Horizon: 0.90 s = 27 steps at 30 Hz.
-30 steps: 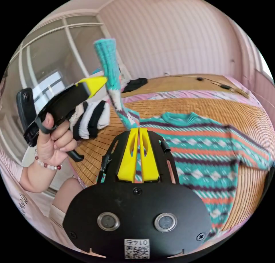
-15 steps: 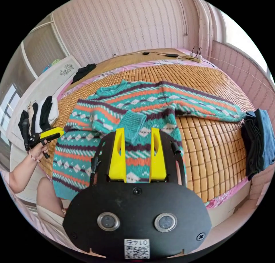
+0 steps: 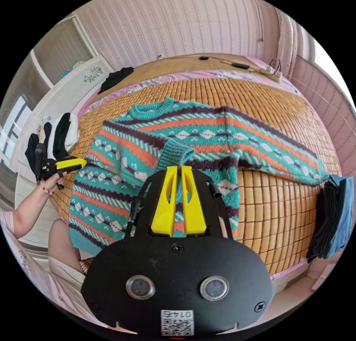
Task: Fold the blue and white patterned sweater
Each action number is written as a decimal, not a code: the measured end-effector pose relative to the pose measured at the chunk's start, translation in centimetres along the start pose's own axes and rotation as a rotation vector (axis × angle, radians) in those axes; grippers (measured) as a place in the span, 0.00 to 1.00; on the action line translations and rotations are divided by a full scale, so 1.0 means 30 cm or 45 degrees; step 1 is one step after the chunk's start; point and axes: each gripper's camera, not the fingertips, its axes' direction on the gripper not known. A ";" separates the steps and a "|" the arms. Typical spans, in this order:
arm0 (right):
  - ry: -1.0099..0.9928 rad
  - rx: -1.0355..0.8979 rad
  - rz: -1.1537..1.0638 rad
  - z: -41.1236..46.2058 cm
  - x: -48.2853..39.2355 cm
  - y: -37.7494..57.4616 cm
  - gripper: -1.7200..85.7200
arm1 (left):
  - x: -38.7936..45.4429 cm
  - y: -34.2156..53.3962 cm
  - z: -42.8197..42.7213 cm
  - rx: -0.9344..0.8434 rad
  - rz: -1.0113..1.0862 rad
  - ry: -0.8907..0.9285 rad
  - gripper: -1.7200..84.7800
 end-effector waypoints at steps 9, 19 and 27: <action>0.021 -0.195 0.032 0.046 0.100 -0.057 0.05 | 0.052 0.103 0.214 -0.066 -0.062 0.042 0.01; 0.234 0.224 0.484 -0.386 0.461 0.076 0.15 | 0.223 0.142 0.154 -0.125 0.009 0.053 0.02; 0.346 0.238 0.767 -0.480 0.859 0.040 0.19 | 0.527 -0.190 0.104 0.150 0.151 0.213 0.08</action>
